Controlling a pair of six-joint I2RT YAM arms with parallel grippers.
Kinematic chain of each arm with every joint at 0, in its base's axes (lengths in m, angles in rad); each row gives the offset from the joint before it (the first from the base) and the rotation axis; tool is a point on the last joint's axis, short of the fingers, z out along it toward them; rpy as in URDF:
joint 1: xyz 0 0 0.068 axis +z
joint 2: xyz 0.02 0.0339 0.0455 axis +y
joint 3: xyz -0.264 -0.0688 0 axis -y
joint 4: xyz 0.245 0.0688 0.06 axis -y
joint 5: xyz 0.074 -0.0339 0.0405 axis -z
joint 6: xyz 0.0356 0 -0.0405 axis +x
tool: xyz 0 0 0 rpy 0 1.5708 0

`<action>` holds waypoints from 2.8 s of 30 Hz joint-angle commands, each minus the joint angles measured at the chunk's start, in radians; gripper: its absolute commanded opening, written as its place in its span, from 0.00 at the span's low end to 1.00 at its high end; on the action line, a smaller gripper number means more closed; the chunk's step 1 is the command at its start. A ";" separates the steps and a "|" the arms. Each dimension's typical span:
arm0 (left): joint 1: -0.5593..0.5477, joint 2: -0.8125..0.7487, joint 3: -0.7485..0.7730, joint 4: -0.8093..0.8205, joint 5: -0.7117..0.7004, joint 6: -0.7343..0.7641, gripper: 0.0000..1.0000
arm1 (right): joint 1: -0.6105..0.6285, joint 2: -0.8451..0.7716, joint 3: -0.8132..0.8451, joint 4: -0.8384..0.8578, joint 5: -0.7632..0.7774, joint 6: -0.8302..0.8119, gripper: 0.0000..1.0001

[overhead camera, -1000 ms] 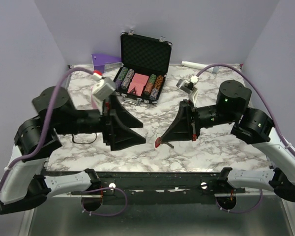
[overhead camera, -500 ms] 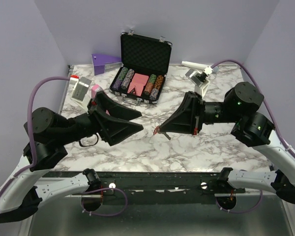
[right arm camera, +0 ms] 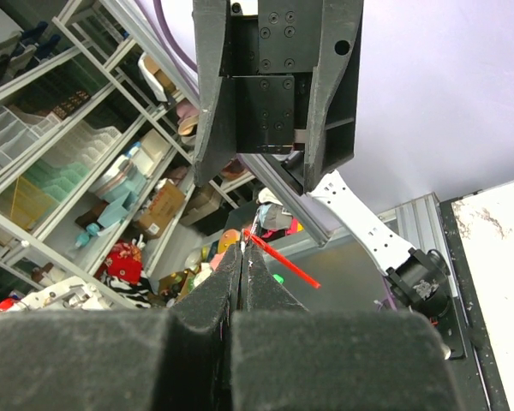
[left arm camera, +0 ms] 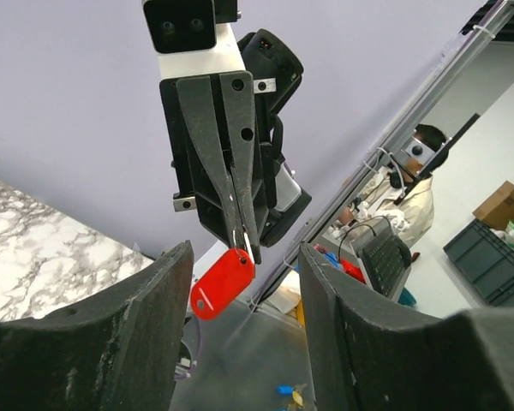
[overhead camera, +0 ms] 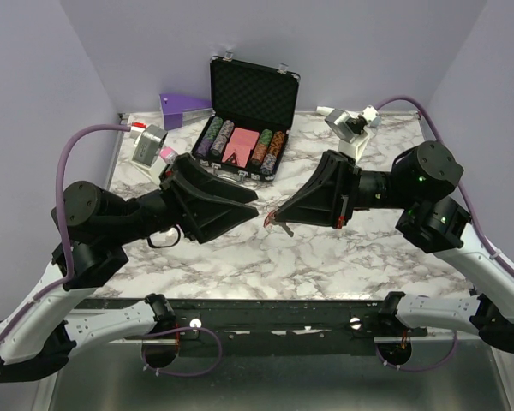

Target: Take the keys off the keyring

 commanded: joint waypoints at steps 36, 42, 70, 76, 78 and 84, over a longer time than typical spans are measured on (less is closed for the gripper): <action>-0.034 0.214 0.347 -0.476 0.150 0.213 0.00 | 0.000 0.014 0.058 -0.144 -0.023 -0.044 0.01; -0.042 0.266 0.435 -0.615 0.188 0.290 0.00 | 0.000 0.042 0.085 -0.248 -0.055 -0.079 0.01; -0.113 0.592 0.827 -1.031 0.326 0.543 0.00 | 0.001 0.114 0.132 -0.439 -0.174 -0.156 0.01; -0.111 0.565 0.820 -1.045 0.254 0.532 0.00 | 0.000 0.097 0.116 -0.445 -0.142 -0.159 0.01; -0.113 0.531 0.794 -1.024 0.225 0.529 0.07 | 0.000 0.085 0.099 -0.434 -0.127 -0.152 0.01; -0.110 0.384 0.631 -0.893 0.118 0.496 0.37 | 0.000 0.082 0.098 -0.394 -0.116 -0.129 0.01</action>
